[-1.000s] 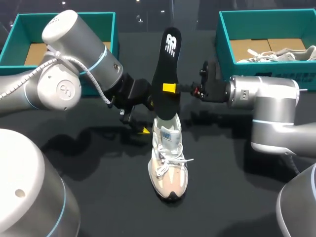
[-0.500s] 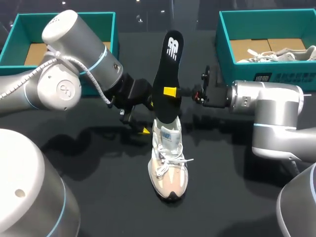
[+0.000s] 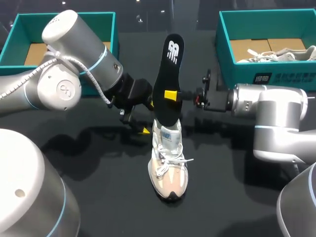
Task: Take the shoe out of the shoebox, open the shoe tongue, remove and reinsert the insole, then place the shoe into the shoebox
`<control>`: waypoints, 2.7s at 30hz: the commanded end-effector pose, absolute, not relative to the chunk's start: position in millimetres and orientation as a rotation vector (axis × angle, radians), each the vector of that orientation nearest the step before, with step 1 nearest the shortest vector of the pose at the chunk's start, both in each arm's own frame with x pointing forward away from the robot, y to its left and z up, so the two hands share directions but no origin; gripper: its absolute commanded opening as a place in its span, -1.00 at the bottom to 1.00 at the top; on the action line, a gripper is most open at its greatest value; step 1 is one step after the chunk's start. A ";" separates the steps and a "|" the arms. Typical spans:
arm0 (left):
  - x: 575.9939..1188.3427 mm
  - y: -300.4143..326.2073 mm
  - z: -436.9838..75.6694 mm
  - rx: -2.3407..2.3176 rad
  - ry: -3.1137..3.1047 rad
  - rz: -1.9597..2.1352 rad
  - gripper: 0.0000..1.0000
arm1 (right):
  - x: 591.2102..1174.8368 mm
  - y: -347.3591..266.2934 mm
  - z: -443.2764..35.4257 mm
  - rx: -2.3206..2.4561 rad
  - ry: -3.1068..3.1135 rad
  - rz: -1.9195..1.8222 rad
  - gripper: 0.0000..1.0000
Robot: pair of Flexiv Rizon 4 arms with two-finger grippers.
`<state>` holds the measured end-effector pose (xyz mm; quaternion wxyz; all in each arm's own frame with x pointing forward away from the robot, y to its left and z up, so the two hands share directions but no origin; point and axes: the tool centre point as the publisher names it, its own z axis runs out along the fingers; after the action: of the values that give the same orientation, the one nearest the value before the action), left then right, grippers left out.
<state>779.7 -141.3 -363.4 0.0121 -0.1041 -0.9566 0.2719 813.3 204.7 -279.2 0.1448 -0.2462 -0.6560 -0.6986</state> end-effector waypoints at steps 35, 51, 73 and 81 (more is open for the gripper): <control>779.2 -140.8 -364.0 -0.326 -2.984 0.848 1.00 | 785.1 194.7 -311.9 -0.838 -1.911 -1.975 -1.00; 779.2 -140.8 -364.0 -0.326 -2.984 0.848 1.00 | 782.2 191.8 -337.2 -0.899 -1.787 -1.858 -1.00; 779.2 -140.8 -364.0 -0.326 -2.984 0.848 1.00 | 750.8 192.0 -361.9 -0.916 -1.760 -1.774 -1.00; 779.2 -140.8 -364.0 -0.326 -2.984 0.848 1.00 | 736.6 195.1 -374.0 -0.909 -1.746 -1.714 -1.00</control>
<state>779.7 -141.3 -363.4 0.0121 -0.1041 -0.9566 0.2719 749.5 192.4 -351.4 0.2542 -0.3403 -0.6455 -0.6347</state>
